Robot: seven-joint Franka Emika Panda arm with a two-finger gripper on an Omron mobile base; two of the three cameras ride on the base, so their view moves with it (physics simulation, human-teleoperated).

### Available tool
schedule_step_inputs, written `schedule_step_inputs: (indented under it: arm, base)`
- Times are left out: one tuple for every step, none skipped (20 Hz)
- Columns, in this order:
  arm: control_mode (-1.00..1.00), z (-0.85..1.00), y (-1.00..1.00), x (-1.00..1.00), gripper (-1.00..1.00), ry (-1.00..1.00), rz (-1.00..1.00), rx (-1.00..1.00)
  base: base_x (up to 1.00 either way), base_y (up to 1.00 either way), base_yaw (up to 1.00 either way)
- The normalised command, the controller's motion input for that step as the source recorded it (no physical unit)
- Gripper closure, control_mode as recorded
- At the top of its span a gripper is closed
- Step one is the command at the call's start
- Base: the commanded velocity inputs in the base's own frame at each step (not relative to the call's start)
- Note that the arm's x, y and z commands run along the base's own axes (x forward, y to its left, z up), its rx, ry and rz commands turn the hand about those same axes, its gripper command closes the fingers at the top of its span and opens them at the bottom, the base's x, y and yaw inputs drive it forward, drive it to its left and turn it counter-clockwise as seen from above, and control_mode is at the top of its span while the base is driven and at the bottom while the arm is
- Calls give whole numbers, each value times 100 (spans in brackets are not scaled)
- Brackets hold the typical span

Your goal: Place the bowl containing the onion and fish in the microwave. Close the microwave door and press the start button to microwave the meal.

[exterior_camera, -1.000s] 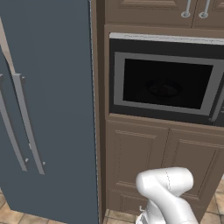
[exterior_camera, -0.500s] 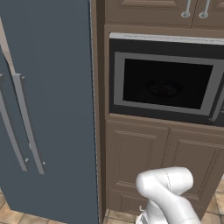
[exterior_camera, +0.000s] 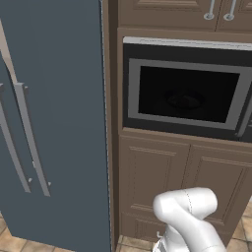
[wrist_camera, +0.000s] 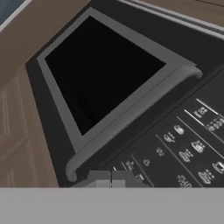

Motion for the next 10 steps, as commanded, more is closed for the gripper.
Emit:
schedule_step_inputs:
  arm:
    - [-100,-28,-34,39,100,-11,-1,0]
    - [-100,-26,-37,39,100,-10,-1,0]
    - [-100,-21,-37,37,100,-10,-1,0]
    - [-100,-19,-36,36,100,-8,-1,0]
    - [-100,-15,-34,34,100,-7,-2,0]
    - [-100,-10,-30,33,100,-5,-3,0]
    - [-100,-9,-29,33,100,-3,-3,0]
    - [-100,-6,-29,35,100,-2,-3,0]
    - [-100,-6,-31,36,100,-2,-3,0]
    - [-100,-3,-29,36,100,0,-3,0]
  base:
    - [0,0,0]
    - [0,0,0]
    - [0,0,0]
    - [0,0,0]
    - [0,0,0]
    - [0,0,0]
    - [0,0,0]
    - [0,0,0]
    - [0,0,0]
    - [0,0,0]
